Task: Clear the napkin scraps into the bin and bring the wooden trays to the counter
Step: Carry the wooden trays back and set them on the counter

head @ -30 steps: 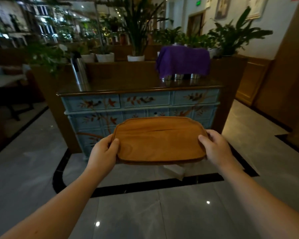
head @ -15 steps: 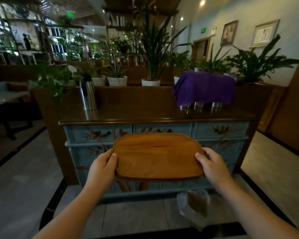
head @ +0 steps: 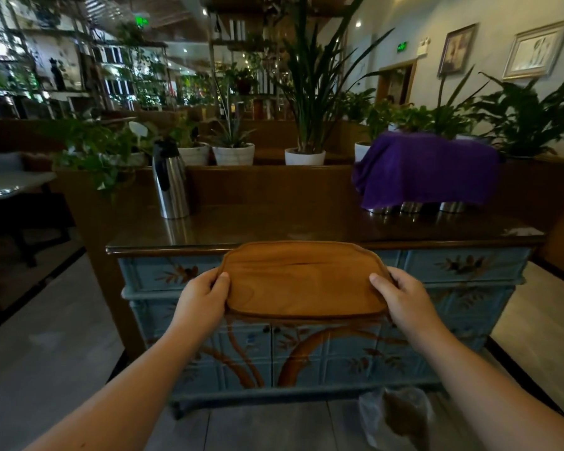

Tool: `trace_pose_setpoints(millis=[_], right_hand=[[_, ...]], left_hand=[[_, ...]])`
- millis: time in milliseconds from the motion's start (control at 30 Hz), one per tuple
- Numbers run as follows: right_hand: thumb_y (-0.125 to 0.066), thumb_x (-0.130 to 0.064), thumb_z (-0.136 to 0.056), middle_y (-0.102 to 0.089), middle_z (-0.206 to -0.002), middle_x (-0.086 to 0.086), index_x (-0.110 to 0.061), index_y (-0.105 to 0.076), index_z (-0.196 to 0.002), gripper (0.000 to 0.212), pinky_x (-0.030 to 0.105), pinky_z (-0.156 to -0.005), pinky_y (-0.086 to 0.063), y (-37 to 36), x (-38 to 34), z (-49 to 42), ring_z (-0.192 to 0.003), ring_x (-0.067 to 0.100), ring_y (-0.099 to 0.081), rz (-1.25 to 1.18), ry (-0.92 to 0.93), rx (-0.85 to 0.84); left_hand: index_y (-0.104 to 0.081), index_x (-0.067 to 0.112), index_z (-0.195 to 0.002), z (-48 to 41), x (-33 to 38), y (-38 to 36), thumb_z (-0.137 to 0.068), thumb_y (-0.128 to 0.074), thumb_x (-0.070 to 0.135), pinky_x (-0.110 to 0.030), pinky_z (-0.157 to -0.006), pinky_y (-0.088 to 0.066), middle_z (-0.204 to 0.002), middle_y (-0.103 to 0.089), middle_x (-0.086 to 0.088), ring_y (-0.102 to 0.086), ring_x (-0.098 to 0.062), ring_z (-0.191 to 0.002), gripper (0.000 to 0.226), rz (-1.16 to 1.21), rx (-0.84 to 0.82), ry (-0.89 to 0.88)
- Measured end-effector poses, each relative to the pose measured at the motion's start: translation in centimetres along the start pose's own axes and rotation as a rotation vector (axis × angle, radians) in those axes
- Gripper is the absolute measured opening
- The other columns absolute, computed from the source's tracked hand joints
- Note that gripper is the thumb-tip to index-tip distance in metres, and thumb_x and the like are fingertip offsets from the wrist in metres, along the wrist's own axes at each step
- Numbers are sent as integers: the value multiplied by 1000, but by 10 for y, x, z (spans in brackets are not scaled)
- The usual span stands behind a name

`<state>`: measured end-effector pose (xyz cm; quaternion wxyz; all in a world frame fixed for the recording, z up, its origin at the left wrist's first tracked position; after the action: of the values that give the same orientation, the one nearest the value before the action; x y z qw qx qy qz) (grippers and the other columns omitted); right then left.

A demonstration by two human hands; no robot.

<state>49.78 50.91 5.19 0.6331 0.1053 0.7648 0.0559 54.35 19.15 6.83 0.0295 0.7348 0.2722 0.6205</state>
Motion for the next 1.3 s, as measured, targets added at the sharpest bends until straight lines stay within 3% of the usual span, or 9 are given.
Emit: trace_pose_setpoints(millis=[100,233,400,533,700,900,1033,1133,1300], right_hand=[[-55,-39,-93,-75,-90,-9,-32,-69,-100,17,22,-62,-52,-14,8,-44,-78,5,-69,-15,9,1],[-55,-37,-94,-72,-96,-13,-37,-66,-102,14,12,-57,-51,-33,29,-111,-79,-2,-67,-9,25,-39],[-55,-37,-94,-73,-98,-11,-35,-66,-106,17,25,-70,-54,-45,51,-200,-83,1,-68,50,7,-89],[-55,-39,-93,-71,-95,-17,-38,-64,-104,14,24,-69,-52,-53,63,-269,-85,2,-66,114,4,-128],[-54,-40,-93,-70,-102,-13,-30,-65,-113,25,29,-77,-53,-78,77,-330,-89,3,-66,179,-16,-191],[-50,-40,-95,-68,-103,-14,-29,-62,-120,29,22,-70,-46,-123,85,-396,-91,3,-64,237,-111,-248],[-47,-39,-97,-69,-105,-10,-25,-61,-124,34,30,-83,-50,-147,93,-429,-95,9,-64,262,-171,-242],[-47,-41,-96,-67,-104,-11,-26,-58,-126,36,31,-81,-51,-157,102,-458,-94,8,-63,317,-204,-181],[-44,-43,-96,-70,-84,-6,-36,-63,-100,21,36,-71,-54,-163,116,-487,-75,11,-68,420,-239,-77]], left_hand=[[-63,34,-83,-40,-15,-10,-95,-45,32,-35,-59,-56,-73,-71,-1,-67,-16,-64,22,-26,-6,16],[-62,40,-84,-101,-38,-29,-94,-47,32,-27,-57,-53,-73,-70,7,-65,-5,-65,19,-60,13,18],[-59,43,-81,-178,-55,-56,-94,-48,33,-26,-58,-52,-73,-71,6,-65,-2,-65,19,-91,-27,42],[-63,35,-87,-239,-64,-77,-94,-48,31,-13,-49,-42,-71,-70,6,-63,2,-65,16,-112,-9,11],[-64,29,-93,-295,-82,-83,-95,-48,30,-9,-48,-41,-74,-70,4,-63,2,-65,16,-107,-21,35],[-55,36,-101,-374,-107,-77,-96,-45,30,-24,-67,-49,-91,-66,10,-63,-7,-83,13,-70,-92,77],[-51,46,-88,-422,-126,-76,-94,-47,35,-20,-58,-52,-88,-68,7,-68,-5,-73,13,-38,-128,105],[-50,50,-88,-456,-140,-86,-93,-48,36,-13,-50,-51,-88,-67,7,-66,4,-73,14,-5,-135,104],[-51,44,-104,-490,-156,-105,-92,-47,39,-19,-56,-54,-92,-66,7,-67,2,-72,14,0,-178,147]])
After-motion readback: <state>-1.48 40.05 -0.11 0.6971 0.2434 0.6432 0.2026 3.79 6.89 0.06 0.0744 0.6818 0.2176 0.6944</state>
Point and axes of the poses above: each hand's wrist, its own z-axis away from the middle knuckle, its own y-axis out of the back of the hand, x = y × z, the point moved 1 cm from there along -z, towards the middle knuckle
